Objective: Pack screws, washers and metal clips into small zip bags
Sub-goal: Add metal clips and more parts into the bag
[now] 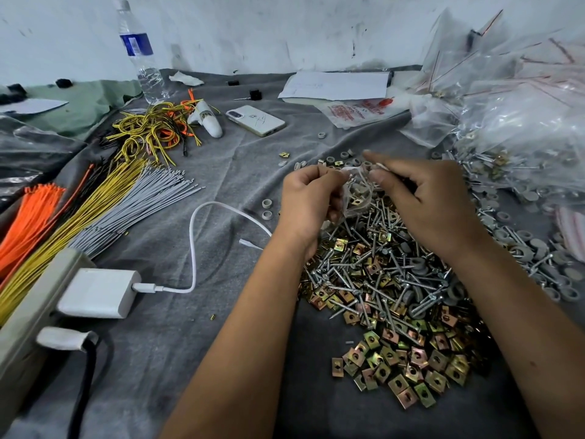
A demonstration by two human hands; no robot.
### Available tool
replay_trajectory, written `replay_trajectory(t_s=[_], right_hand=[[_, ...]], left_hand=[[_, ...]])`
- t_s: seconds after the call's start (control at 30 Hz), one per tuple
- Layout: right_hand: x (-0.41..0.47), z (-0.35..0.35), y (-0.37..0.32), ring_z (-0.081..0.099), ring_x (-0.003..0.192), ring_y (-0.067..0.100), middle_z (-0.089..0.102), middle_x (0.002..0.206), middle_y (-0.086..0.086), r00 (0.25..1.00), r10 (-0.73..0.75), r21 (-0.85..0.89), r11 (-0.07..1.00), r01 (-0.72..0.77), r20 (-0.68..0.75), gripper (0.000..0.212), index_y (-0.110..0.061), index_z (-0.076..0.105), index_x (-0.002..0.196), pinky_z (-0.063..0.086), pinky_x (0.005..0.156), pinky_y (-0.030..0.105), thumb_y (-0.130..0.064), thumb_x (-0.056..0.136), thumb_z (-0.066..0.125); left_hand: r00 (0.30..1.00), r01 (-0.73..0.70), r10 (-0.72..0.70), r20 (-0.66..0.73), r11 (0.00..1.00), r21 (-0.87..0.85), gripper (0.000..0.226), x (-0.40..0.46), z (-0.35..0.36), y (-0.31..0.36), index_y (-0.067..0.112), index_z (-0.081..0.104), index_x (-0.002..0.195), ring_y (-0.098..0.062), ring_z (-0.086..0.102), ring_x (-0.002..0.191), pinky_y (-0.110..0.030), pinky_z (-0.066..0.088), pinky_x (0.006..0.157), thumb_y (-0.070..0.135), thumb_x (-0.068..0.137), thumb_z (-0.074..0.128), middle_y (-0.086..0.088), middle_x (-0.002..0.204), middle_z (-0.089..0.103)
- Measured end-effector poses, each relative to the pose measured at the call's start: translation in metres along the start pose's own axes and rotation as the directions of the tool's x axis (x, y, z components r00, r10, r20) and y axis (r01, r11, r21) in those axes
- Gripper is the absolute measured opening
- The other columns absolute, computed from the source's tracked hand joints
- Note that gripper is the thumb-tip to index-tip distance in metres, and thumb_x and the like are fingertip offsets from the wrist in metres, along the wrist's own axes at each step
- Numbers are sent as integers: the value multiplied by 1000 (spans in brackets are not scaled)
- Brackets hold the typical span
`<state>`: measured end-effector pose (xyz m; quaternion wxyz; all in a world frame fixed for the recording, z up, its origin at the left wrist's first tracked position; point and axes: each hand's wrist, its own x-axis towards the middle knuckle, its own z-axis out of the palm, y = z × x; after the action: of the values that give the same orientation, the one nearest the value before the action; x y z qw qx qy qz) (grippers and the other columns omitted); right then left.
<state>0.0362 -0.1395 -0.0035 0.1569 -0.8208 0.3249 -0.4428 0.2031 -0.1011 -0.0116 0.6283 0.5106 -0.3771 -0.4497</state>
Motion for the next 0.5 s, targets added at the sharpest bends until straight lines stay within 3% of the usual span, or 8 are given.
replay_trajectory(t_s=[0.1, 0.23, 0.37, 0.43, 0.5], right_hand=[[-1, -1, 0, 60, 59, 7, 73, 79, -5, 1000, -4, -3, 1000, 4, 8, 27, -12, 73, 124, 40, 50, 18, -23, 101, 63], [-2, 1, 1, 53, 54, 1, 60, 64, -16, 998, -38, -80, 996, 41, 40, 23, -13, 77, 115, 27, 49, 11, -24, 101, 62], [-2, 2, 4, 55, 62, -13, 67, 86, -16, 1000, 2, -133, 991, 0, 16, 28, -16, 72, 124, 33, 61, 2, -26, 98, 67], [-1, 2, 6, 64, 80, -1, 69, 96, -10, 994, 46, -242, 970, -21, 99, 39, -20, 69, 128, 42, 79, 16, -35, 93, 72], [-1, 4, 4, 60, 107, 18, 67, 111, -1, 968, 69, -331, 943, 15, 241, 43, -24, 69, 127, 37, 95, 27, -41, 87, 74]], left_hand=[[999, 2, -3, -38, 1000, -32, 25, 0, -2, 1, 7, 58, 71, -10, 41, 41, -20, 33, 38, 3, 96, 63, 0, 51, 52], [994, -16, 2, -106, 992, -125, 38, 1, -7, 3, 13, 57, 61, -8, 40, 38, -18, 31, 36, 1, 97, 61, 3, 49, 53], [976, -47, 4, -216, 980, -194, 39, 3, -12, 6, 15, 50, 61, -9, 39, 40, -19, 32, 37, 2, 96, 62, 3, 50, 49], [965, -66, 6, -263, 973, -221, 39, 5, -14, 7, 14, 49, 61, -8, 40, 41, -20, 32, 38, 1, 95, 62, 3, 50, 48], [958, -82, 13, -285, 969, -233, 38, 6, -16, 7, 13, 49, 61, -8, 41, 41, -19, 31, 38, 1, 95, 62, 2, 51, 48]])
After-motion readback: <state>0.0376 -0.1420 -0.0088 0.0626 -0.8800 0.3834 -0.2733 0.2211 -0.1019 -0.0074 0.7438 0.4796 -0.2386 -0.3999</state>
